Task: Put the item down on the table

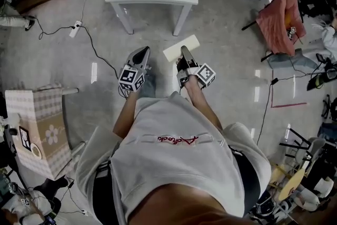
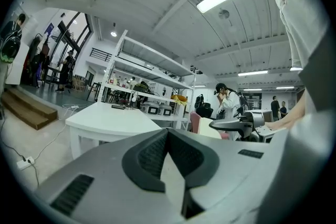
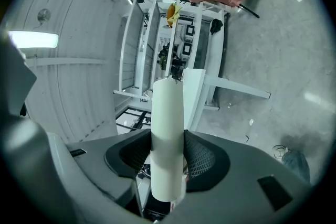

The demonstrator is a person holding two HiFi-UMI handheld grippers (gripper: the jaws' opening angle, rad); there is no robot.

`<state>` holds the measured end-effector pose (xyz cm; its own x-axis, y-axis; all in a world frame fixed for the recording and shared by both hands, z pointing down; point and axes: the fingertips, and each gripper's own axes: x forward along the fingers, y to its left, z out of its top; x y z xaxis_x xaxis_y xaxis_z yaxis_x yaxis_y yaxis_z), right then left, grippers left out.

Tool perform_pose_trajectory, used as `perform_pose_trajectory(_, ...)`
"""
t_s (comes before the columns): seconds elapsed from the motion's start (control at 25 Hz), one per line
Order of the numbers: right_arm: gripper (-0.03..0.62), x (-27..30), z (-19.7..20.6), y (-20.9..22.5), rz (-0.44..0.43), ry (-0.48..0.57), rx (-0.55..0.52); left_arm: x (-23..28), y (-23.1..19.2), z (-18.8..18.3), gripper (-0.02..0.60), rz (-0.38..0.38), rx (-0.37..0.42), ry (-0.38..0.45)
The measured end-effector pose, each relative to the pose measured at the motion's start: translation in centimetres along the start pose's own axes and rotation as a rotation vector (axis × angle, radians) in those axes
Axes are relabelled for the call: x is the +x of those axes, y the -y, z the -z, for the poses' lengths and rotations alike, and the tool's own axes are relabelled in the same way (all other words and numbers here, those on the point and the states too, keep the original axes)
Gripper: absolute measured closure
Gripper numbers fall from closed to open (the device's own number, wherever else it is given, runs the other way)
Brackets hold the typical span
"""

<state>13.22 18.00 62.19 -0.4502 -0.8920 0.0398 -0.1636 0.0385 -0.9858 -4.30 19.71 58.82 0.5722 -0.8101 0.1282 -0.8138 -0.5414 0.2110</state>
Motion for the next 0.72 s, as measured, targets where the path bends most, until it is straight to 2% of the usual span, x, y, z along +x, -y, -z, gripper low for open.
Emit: perform_pose_trajectory(0.72, 0.398, 13.8, -2.2, -0.9, 0.033, 0.005, -0.009, 8.0, -10.6, -3.9, 0.569, 0.005, -0.019, -0.017)
